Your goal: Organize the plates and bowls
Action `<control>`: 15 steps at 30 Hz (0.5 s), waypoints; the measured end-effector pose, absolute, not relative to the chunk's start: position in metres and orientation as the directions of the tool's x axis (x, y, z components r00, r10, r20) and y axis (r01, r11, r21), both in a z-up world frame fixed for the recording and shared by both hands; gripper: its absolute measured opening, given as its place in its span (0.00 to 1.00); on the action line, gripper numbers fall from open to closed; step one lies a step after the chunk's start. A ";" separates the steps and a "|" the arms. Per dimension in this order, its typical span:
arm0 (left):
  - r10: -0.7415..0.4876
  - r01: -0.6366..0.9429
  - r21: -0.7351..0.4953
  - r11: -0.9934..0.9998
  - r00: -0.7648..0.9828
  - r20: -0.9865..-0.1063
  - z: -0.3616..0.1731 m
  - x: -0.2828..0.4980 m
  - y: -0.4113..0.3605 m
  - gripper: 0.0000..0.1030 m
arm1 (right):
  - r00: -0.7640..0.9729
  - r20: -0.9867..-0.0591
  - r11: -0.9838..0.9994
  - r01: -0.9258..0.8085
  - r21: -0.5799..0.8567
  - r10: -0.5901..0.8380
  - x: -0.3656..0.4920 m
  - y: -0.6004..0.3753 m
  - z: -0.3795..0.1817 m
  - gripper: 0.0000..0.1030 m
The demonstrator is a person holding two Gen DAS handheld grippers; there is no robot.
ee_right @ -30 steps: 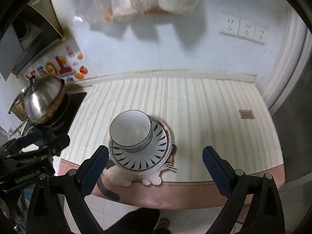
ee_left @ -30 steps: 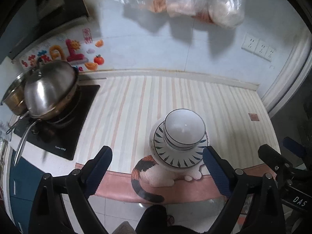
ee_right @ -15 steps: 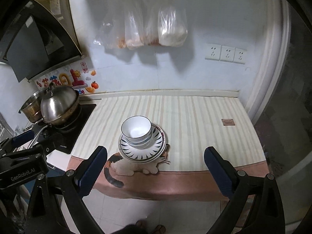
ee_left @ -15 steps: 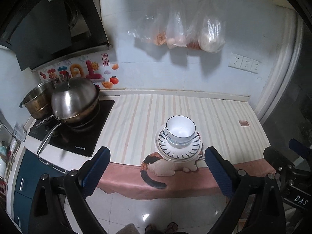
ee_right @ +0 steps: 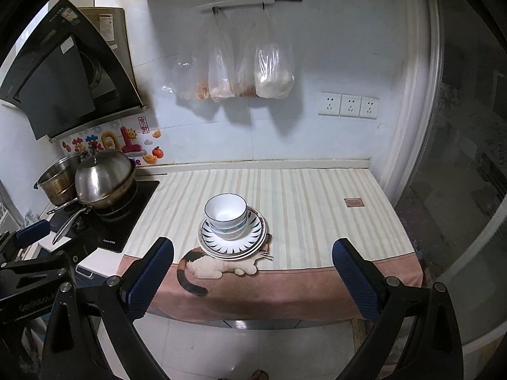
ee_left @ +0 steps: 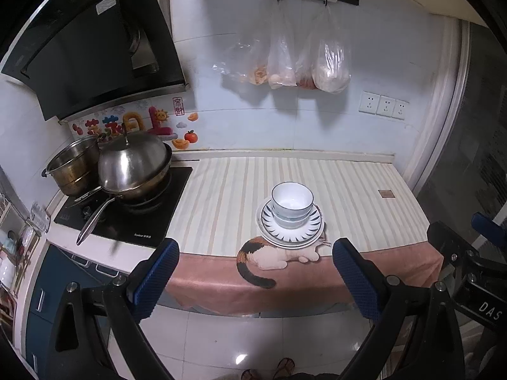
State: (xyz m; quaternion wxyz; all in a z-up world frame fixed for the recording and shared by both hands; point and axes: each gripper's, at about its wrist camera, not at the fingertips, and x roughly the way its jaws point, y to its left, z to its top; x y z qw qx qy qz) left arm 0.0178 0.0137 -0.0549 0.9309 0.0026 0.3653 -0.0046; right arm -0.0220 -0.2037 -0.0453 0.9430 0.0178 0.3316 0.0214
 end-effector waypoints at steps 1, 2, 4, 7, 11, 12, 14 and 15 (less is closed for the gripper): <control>-0.007 0.011 0.002 1.000 0.735 -0.678 -0.055 0.015 0.015 0.96 | 0.779 -0.625 0.998 -0.030 0.051 0.055 -0.025 -0.203 -0.045 0.99; -0.006 0.010 0.002 1.000 0.736 -0.677 -0.054 0.014 0.016 0.96 | 0.778 -0.626 0.998 -0.030 0.050 0.055 -0.028 -0.201 -0.046 0.99; -0.005 0.005 -0.001 1.000 0.739 -0.674 -0.054 0.012 0.018 0.96 | 0.779 -0.625 0.998 -0.032 0.048 0.055 -0.028 -0.200 -0.045 0.99; -0.003 -0.002 -0.006 1.000 0.737 -0.676 -0.055 0.010 0.021 0.96 | 0.781 -0.623 0.998 -0.034 0.046 0.056 -0.030 -0.199 -0.045 0.99; -0.005 -0.008 -0.016 1.000 0.731 -0.682 -0.057 0.006 0.021 0.96 | 0.782 -0.620 0.998 -0.036 0.044 0.055 -0.030 -0.200 -0.043 0.99; -0.005 -0.008 -0.016 1.000 0.731 -0.682 -0.057 0.005 0.021 0.96 | 0.783 -0.620 0.998 -0.036 0.043 0.055 -0.031 -0.199 -0.044 0.99; -0.004 -0.011 -0.017 1.000 0.732 -0.681 -0.057 0.003 0.021 0.96 | 0.782 -0.621 0.998 -0.036 0.044 0.056 -0.030 -0.199 -0.043 0.99; -0.006 -0.009 -0.018 1.000 0.731 -0.682 -0.057 0.004 0.021 0.96 | 0.782 -0.621 0.998 -0.036 0.045 0.056 -0.031 -0.199 -0.043 0.99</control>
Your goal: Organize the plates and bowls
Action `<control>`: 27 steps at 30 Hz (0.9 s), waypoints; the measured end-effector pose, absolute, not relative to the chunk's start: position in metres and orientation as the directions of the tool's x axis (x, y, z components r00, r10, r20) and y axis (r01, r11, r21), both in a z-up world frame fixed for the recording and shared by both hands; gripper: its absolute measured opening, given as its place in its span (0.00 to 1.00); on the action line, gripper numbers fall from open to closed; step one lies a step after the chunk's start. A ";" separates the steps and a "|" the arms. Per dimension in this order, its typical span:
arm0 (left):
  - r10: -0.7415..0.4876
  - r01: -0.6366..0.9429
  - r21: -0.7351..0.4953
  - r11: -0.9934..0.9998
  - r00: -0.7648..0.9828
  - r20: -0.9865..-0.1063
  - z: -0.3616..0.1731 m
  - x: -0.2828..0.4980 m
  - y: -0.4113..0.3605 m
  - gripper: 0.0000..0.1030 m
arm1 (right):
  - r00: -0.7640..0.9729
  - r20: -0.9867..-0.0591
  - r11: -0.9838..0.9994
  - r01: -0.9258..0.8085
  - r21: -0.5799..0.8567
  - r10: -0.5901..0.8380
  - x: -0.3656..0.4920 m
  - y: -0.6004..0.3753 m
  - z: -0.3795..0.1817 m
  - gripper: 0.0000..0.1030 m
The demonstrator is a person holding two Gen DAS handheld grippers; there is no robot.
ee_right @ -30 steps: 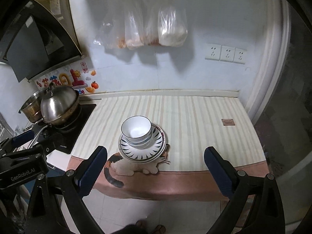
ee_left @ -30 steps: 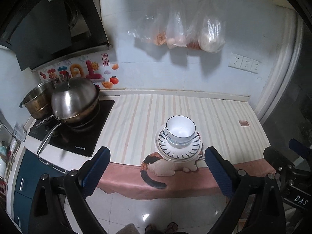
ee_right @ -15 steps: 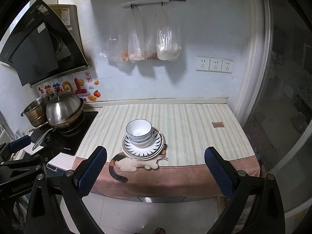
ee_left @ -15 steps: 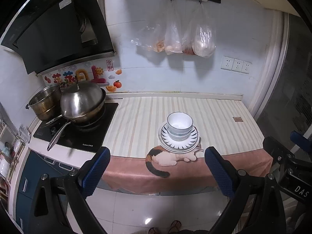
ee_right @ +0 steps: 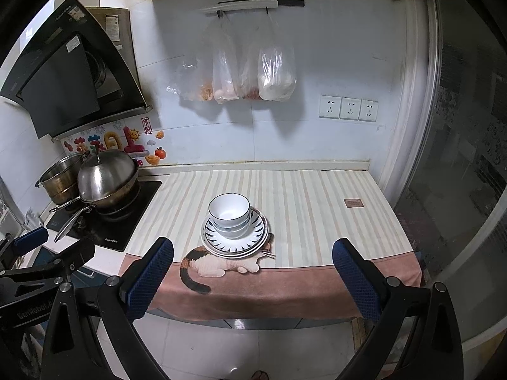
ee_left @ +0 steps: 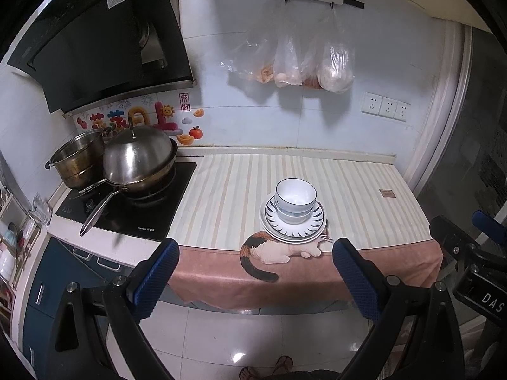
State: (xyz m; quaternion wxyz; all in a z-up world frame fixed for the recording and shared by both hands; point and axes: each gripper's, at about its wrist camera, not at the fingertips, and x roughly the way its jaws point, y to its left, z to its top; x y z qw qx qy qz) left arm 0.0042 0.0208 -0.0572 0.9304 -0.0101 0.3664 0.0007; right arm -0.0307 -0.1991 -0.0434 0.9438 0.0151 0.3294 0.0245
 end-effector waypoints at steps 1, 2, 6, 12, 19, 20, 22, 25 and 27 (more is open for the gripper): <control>-0.008 -0.007 -0.019 1.000 0.730 -0.683 -0.057 0.004 0.021 0.96 | 0.783 -0.620 0.998 -0.035 0.043 0.054 -0.031 -0.199 -0.043 0.99; -0.007 -0.008 -0.019 1.000 0.731 -0.683 -0.057 0.004 0.022 0.96 | 0.783 -0.620 0.998 -0.036 0.042 0.055 -0.030 -0.199 -0.043 0.99; -0.009 -0.006 -0.020 1.000 0.732 -0.681 -0.057 0.004 0.022 0.96 | 0.782 -0.621 0.999 -0.035 0.041 0.053 -0.031 -0.200 -0.043 1.00; -0.004 -0.010 -0.017 1.000 0.731 -0.683 -0.057 0.001 0.019 0.96 | 0.775 -0.629 0.998 -0.032 0.049 0.056 -0.031 -0.207 -0.044 1.00; -0.004 -0.012 -0.019 1.000 0.736 -0.677 -0.051 -0.007 0.011 0.96 | 0.777 -0.627 0.999 -0.023 0.048 0.048 -0.032 -0.213 -0.043 1.00; -0.005 -0.011 -0.020 1.000 0.737 -0.676 -0.050 -0.006 0.011 0.96 | 0.778 -0.626 0.999 -0.022 0.048 0.047 -0.032 -0.214 -0.043 1.00; -0.007 -0.011 -0.022 1.000 0.739 -0.674 -0.049 -0.007 0.011 0.96 | 0.779 -0.626 0.999 -0.022 0.048 0.047 -0.032 -0.214 -0.043 1.00; -0.008 -0.009 -0.022 1.000 0.740 -0.673 -0.048 -0.007 0.010 0.96 | 0.777 -0.628 0.999 -0.024 0.047 0.048 -0.031 -0.215 -0.043 1.00; -0.009 -0.009 -0.024 1.000 0.740 -0.673 -0.048 -0.008 0.010 0.96 | 0.777 -0.628 0.999 -0.023 0.048 0.048 -0.032 -0.215 -0.043 1.00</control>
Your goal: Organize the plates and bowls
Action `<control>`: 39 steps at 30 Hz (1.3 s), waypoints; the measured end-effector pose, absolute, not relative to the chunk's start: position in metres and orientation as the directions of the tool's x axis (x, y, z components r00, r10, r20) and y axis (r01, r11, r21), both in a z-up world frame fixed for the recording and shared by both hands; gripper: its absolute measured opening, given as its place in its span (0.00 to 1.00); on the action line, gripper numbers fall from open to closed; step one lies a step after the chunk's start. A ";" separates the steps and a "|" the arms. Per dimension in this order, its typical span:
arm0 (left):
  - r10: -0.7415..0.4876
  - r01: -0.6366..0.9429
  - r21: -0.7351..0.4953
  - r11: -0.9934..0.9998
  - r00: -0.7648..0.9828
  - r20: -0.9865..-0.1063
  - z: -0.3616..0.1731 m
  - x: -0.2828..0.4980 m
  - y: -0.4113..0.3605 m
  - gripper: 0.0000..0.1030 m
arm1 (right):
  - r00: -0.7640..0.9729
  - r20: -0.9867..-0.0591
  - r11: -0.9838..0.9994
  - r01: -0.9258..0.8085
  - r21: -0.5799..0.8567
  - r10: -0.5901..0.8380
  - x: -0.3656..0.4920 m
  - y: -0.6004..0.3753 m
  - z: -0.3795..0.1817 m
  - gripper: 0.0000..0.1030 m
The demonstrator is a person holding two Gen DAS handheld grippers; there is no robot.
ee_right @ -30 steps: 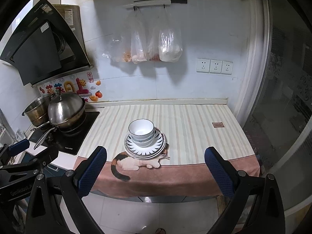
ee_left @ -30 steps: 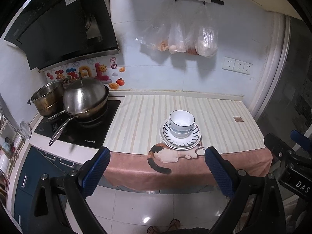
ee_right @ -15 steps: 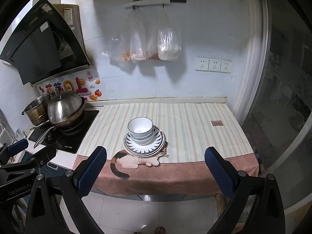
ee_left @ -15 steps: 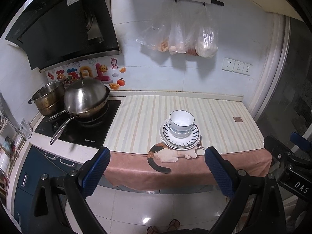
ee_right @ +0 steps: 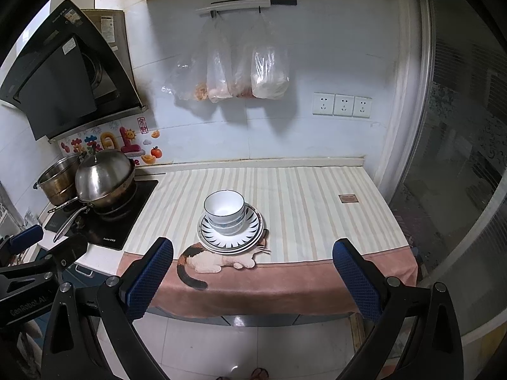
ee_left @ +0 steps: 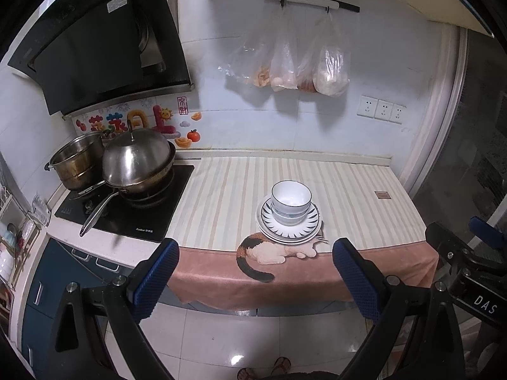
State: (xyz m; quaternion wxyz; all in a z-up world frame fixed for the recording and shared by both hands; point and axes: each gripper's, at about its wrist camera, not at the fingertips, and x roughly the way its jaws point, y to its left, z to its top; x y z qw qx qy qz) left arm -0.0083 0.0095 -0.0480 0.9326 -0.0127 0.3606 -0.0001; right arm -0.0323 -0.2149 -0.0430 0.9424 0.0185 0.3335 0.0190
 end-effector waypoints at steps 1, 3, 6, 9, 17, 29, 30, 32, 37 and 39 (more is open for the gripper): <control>-0.009 -0.011 -0.024 1.000 0.739 -0.673 -0.048 -0.009 0.009 0.96 | 0.777 -0.628 0.999 -0.023 0.047 0.048 -0.033 -0.215 -0.043 1.00; -0.010 -0.010 -0.025 1.000 0.738 -0.674 -0.048 -0.009 0.009 0.96 | 0.778 -0.627 0.999 -0.021 0.046 0.045 -0.034 -0.216 -0.043 1.00; -0.010 -0.010 -0.026 1.000 0.738 -0.675 -0.048 -0.010 0.009 0.96 | 0.779 -0.626 0.999 -0.021 0.047 0.046 -0.034 -0.216 -0.043 1.00; -0.012 -0.008 -0.027 1.000 0.739 -0.674 -0.047 -0.012 0.008 0.96 | 0.778 -0.626 0.999 -0.022 0.047 0.047 -0.035 -0.216 -0.043 1.00; -0.007 -0.011 -0.023 1.000 0.742 -0.671 -0.048 -0.013 0.007 0.96 | 0.781 -0.622 0.999 -0.031 0.043 0.051 -0.039 -0.218 -0.041 1.00; -0.005 -0.018 -0.027 0.999 0.745 -0.667 -0.048 -0.015 0.008 0.96 | 0.786 -0.616 0.999 -0.037 0.035 0.051 -0.042 -0.211 -0.039 1.00; -0.004 -0.019 -0.028 0.999 0.745 -0.667 -0.048 -0.016 0.009 0.96 | 0.785 -0.617 0.999 -0.037 0.034 0.050 -0.041 -0.211 -0.039 1.00; -0.006 -0.019 -0.030 0.999 0.745 -0.667 -0.048 -0.015 0.009 0.96 | 0.785 -0.617 0.999 -0.036 0.035 0.050 -0.043 -0.210 -0.039 1.00; -0.005 -0.019 -0.028 0.999 0.745 -0.667 -0.048 -0.016 0.010 0.96 | 0.783 -0.620 0.999 -0.037 0.032 0.049 -0.043 -0.208 -0.039 1.00; -0.008 -0.018 -0.032 0.999 0.745 -0.667 -0.048 -0.015 0.011 0.96 | 0.785 -0.618 0.999 -0.037 0.029 0.047 -0.045 -0.208 -0.039 1.00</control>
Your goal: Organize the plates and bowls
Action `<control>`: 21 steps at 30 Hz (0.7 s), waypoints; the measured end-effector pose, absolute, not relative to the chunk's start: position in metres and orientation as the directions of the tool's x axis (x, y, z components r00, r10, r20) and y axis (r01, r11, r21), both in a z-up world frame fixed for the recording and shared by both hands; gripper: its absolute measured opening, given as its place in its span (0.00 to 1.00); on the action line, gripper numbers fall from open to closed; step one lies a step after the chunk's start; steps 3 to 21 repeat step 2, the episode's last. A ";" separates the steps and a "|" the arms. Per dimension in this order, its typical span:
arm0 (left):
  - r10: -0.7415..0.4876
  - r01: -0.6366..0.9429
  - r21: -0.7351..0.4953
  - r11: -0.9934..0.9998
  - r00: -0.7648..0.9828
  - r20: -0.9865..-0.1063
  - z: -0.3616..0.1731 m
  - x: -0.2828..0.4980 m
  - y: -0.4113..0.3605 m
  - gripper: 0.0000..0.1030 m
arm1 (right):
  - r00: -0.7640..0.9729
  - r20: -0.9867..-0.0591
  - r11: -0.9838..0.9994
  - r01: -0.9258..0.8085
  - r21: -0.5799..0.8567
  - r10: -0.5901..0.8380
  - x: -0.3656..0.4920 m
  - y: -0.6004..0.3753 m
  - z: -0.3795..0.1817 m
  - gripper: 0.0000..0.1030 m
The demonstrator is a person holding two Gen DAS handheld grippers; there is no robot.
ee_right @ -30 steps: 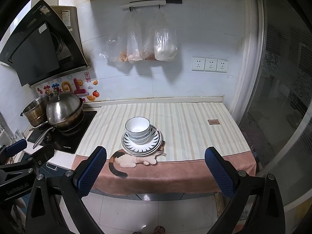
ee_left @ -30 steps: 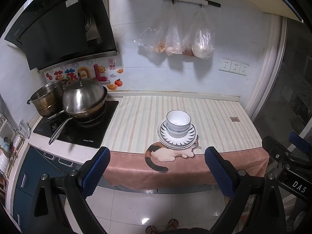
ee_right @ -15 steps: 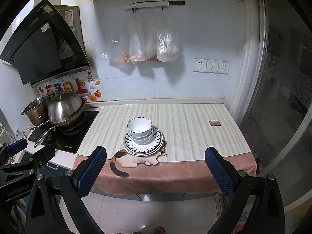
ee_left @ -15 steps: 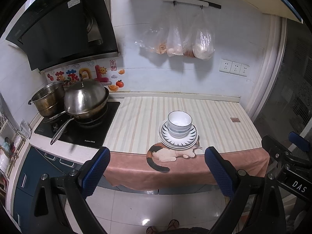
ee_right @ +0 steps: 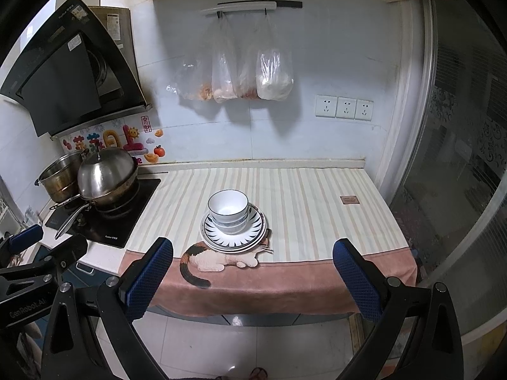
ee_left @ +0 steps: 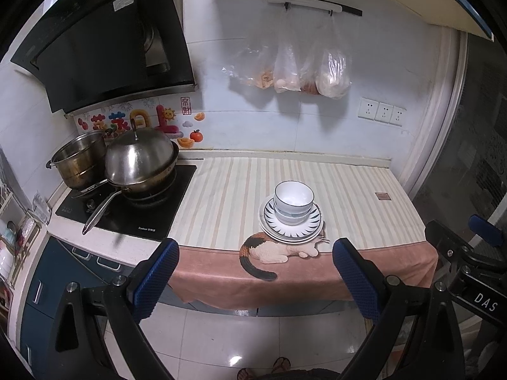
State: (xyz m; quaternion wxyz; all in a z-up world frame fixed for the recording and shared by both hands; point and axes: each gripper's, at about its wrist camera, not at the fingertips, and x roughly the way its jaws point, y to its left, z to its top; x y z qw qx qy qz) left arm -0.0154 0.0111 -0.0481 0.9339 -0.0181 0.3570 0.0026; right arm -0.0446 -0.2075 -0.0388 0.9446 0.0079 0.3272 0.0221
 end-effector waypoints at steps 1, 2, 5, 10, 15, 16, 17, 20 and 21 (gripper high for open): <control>-0.010 -0.017 -0.033 0.999 0.745 -0.667 -0.048 -0.015 0.011 0.96 | 0.785 -0.618 0.999 -0.038 0.030 0.048 -0.044 -0.208 -0.039 1.00; -0.011 -0.014 -0.033 0.999 0.744 -0.668 -0.048 -0.015 0.011 0.96 | 0.784 -0.619 0.999 -0.036 0.031 0.048 -0.044 -0.207 -0.039 1.00; -0.011 -0.014 -0.033 0.999 0.744 -0.668 -0.048 -0.015 0.011 0.96 | 0.784 -0.619 0.999 -0.036 0.031 0.048 -0.044 -0.207 -0.039 1.00; -0.011 -0.014 -0.033 0.999 0.744 -0.668 -0.048 -0.015 0.011 0.96 | 0.784 -0.619 0.999 -0.036 0.031 0.048 -0.044 -0.207 -0.039 1.00; -0.011 -0.014 -0.033 0.999 0.744 -0.668 -0.048 -0.015 0.011 0.96 | 0.784 -0.619 0.999 -0.036 0.031 0.048 -0.044 -0.207 -0.039 1.00; -0.011 -0.014 -0.033 0.999 0.744 -0.668 -0.048 -0.015 0.011 0.96 | 0.784 -0.619 0.999 -0.036 0.031 0.048 -0.044 -0.207 -0.039 1.00; -0.011 -0.014 -0.033 0.999 0.744 -0.668 -0.048 -0.015 0.011 0.96 | 0.784 -0.619 0.999 -0.036 0.031 0.048 -0.044 -0.207 -0.039 1.00; -0.011 -0.014 -0.033 0.999 0.744 -0.668 -0.048 -0.015 0.011 0.96 | 0.784 -0.619 0.999 -0.036 0.031 0.048 -0.044 -0.207 -0.039 1.00; -0.011 -0.014 -0.033 0.999 0.744 -0.668 -0.048 -0.015 0.011 0.96 | 0.784 -0.619 0.999 -0.036 0.031 0.048 -0.044 -0.207 -0.039 1.00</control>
